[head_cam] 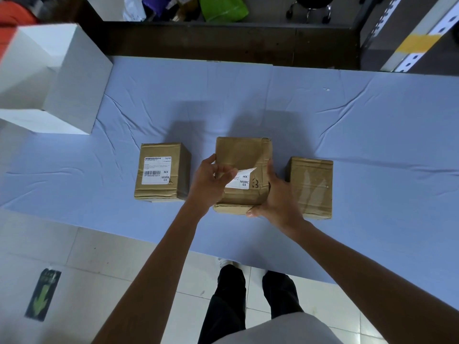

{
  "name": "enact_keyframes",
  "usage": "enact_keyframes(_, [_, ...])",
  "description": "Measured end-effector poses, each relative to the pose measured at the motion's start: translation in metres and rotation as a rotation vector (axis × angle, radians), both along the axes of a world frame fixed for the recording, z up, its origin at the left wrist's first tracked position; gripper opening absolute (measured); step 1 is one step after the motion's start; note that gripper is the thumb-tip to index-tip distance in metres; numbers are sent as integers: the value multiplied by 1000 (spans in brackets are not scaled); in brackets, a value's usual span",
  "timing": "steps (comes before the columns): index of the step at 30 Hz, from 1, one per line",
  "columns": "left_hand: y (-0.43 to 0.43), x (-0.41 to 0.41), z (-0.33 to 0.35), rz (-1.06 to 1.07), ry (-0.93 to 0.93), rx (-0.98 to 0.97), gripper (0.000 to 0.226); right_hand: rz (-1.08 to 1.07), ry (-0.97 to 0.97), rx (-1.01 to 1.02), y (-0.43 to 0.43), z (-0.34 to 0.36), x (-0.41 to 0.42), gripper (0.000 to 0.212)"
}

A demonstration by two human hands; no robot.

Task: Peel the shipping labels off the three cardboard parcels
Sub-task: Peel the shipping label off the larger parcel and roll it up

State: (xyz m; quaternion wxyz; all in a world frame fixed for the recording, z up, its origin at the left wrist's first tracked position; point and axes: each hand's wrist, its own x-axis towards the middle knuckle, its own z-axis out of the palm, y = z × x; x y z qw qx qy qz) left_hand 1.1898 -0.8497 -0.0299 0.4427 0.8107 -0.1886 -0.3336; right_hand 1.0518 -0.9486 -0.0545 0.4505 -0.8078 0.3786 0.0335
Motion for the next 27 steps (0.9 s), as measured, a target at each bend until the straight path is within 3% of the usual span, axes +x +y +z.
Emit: enact_keyframes(27, [0, 3, -10, -4, -18, -23, 17, 6, 4, -10, 0, 1, 1, 141])
